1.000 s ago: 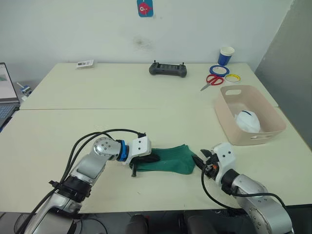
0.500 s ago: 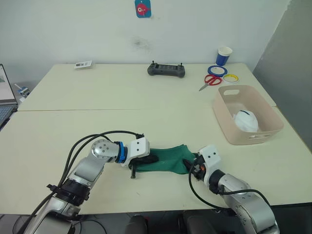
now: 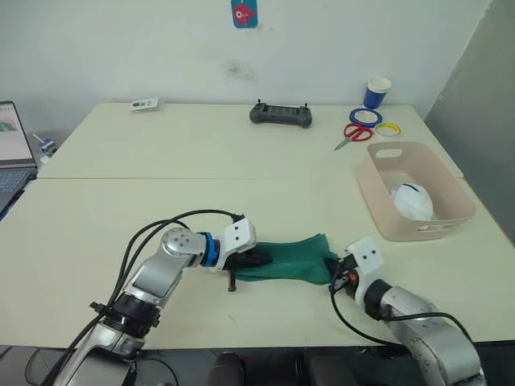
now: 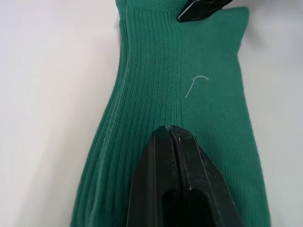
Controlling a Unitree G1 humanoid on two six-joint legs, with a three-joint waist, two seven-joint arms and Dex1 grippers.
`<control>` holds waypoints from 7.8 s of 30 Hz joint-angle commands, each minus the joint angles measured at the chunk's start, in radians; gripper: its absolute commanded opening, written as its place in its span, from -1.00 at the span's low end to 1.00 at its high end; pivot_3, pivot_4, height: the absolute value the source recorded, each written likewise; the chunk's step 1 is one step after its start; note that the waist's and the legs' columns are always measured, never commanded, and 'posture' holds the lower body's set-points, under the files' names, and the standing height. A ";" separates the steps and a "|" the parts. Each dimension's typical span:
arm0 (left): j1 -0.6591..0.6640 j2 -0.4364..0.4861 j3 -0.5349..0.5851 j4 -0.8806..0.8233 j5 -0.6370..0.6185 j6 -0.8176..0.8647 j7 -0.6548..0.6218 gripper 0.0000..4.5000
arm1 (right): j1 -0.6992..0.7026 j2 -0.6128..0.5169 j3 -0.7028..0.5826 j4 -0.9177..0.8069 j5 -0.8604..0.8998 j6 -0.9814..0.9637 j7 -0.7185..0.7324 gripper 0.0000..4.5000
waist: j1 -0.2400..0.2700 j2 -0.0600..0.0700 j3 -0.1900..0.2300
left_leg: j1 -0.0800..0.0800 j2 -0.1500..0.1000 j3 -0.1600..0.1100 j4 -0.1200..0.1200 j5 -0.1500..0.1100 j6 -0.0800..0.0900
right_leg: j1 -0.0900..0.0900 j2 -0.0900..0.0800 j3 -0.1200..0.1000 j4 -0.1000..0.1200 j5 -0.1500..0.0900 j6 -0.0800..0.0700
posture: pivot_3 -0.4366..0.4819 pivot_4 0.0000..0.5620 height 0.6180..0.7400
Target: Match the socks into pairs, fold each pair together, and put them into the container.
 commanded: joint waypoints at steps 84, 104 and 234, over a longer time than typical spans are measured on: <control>-0.095 0.144 0.008 -0.013 -0.037 -0.079 -0.210 -1.00 | -0.478 -0.022 0.359 0.261 -0.032 -0.022 0.098 -0.97 | -0.022 0.000 0.003 | -0.002 0.002 0.000 -0.001 0.000 0.000 | -0.003 0.002 0.000 -0.001 0.000 0.000 | -0.05 -0.47 1.00; -0.049 0.208 0.090 -0.070 -0.092 0.041 -0.184 -1.00 | -0.474 -0.033 0.321 0.211 -0.083 -0.068 0.187 -0.97 | -0.023 0.000 0.004 | -0.002 0.002 -0.001 -0.001 0.000 0.001 | -0.002 0.002 0.000 0.000 0.000 0.000 | -0.05 -0.47 1.00; -0.357 -0.012 0.070 -0.104 -0.282 0.267 -0.183 0.99 | -0.252 -0.703 -0.766 -0.229 0.449 0.307 0.018 -1.00 | -0.021 0.006 0.009 | -0.007 0.007 0.002 -0.002 0.001 0.002 | -0.006 0.009 0.001 -0.005 0.001 -0.003 | -0.05 -0.47 1.00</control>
